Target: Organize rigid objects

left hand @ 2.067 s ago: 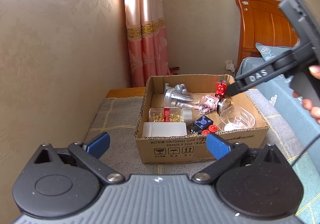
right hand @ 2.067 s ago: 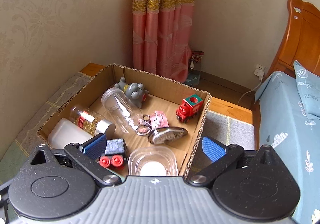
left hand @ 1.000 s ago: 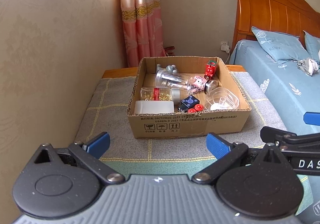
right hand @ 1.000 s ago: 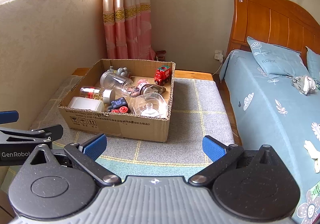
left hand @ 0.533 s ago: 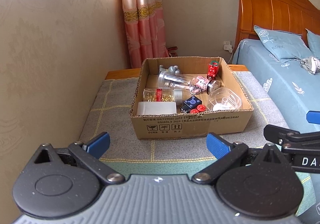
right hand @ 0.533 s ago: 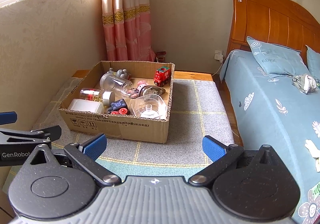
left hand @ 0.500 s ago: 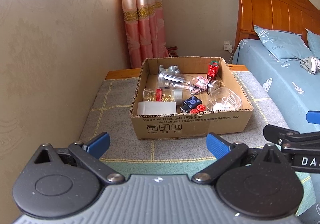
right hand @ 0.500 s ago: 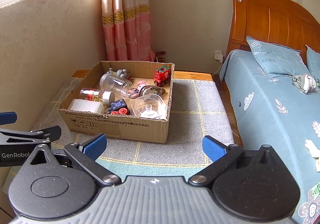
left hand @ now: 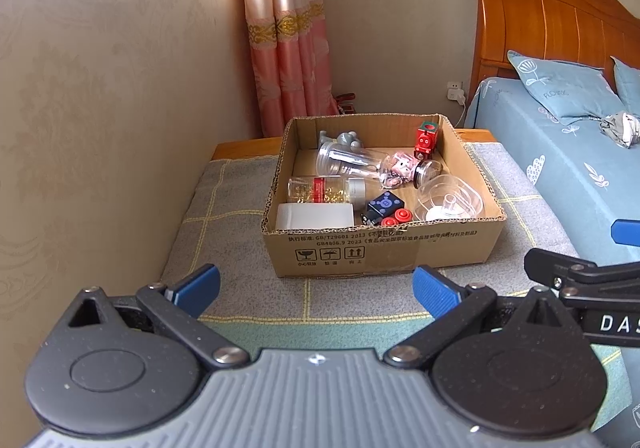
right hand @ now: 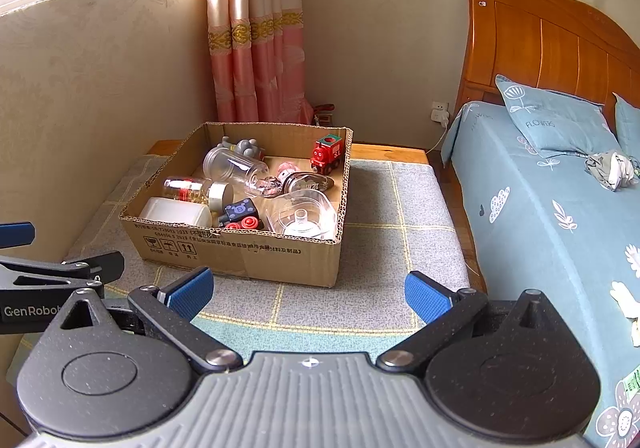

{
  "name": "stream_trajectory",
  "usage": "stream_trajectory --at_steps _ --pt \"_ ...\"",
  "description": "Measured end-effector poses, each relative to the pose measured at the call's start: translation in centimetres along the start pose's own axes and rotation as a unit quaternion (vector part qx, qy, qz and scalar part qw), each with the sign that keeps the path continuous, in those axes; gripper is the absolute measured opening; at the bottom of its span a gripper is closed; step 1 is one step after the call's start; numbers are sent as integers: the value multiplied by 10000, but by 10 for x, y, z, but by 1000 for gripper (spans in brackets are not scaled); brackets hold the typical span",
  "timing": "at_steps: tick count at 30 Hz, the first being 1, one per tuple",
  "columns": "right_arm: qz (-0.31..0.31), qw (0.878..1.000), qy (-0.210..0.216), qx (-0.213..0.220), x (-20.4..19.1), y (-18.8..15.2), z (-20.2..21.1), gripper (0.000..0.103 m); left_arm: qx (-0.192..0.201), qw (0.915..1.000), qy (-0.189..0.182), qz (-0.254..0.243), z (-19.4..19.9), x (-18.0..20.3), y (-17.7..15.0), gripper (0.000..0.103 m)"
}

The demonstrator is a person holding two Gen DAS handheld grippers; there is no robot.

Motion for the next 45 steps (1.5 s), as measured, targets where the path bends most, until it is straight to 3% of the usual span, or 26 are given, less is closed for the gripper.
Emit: stream_trajectory --at_steps 45 --pt "19 10000 12 25 -1 4 -1 103 14 10000 15 -5 3 -2 2 102"
Point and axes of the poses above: each gripper's, at about its wrist camera, not at the fingertips, and z roughly against the way its jaws point, x to its right, y to its top, the point moved 10 cm from there along -z, roughly the way its jaws point, and after that the axes turned 7 degrees about y, right-handed, at the moved point
